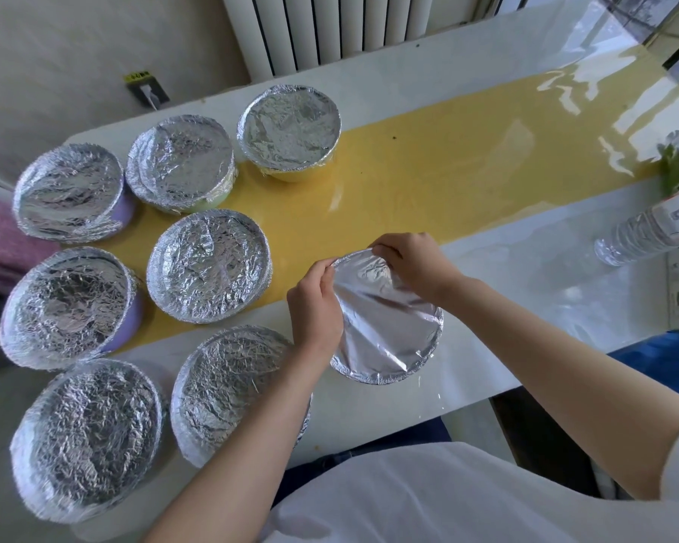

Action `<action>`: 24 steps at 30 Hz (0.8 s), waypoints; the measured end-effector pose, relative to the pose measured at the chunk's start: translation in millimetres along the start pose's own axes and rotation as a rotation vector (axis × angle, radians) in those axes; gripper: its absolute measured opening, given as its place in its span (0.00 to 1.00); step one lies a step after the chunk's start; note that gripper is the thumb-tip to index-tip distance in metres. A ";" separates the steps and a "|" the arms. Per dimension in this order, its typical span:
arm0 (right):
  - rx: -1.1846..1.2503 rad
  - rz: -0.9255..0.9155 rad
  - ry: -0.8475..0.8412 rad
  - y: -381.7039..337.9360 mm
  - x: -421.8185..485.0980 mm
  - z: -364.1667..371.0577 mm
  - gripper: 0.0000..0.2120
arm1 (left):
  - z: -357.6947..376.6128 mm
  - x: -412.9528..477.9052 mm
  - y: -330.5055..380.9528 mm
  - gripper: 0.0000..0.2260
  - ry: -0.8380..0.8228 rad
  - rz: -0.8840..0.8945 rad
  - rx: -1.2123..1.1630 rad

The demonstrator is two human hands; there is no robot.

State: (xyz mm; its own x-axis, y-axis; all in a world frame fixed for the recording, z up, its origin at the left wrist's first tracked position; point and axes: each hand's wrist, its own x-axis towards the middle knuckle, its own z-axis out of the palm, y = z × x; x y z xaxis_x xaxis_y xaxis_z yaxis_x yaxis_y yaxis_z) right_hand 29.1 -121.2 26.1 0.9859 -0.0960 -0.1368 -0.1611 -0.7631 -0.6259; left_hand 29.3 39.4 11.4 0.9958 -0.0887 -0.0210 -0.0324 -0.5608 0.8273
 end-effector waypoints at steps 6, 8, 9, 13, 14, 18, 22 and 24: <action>-0.095 0.033 -0.082 7.0 -2.6 12.2 0.12 | 4.6 -5.8 -7.5 0.11 -0.023 -0.090 0.029; -0.108 0.028 -0.091 6.3 -3.3 13.7 0.12 | 4.5 -7.6 -7.8 0.11 -0.025 -0.101 0.019; -0.107 0.005 -0.091 5.4 -2.9 14.3 0.12 | 4.4 -8.1 -7.9 0.11 -0.023 -0.106 0.013; -0.024 -0.089 -0.140 -0.6 -4.5 16.1 0.13 | 4.0 -10.3 -8.0 0.12 -0.022 -0.102 0.010; -0.011 -0.083 -0.141 -1.0 -5.8 16.7 0.12 | 4.1 -10.9 -8.2 0.12 -0.023 -0.100 0.012; 0.028 -0.003 -0.078 1.3 -8.5 16.8 0.11 | 4.8 -11.2 -7.6 0.12 -0.015 -0.090 0.017; -0.025 0.066 -0.118 3.3 -5.8 12.4 0.13 | 5.3 -10.8 -8.5 0.12 -0.011 -0.094 0.021; -0.074 0.058 -0.117 5.1 -5.4 11.3 0.13 | 6.2 -11.8 -9.0 0.11 -0.014 -0.093 0.024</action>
State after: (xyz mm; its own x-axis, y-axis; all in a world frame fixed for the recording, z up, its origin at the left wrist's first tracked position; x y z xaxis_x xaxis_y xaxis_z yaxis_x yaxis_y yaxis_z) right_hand 22.4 -117.3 15.0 0.9625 -0.0699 -0.2621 -0.2099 -0.8038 -0.5567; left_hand 17.3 40.4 0.7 0.9934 -0.0466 -0.1047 0.0576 -0.5870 0.8075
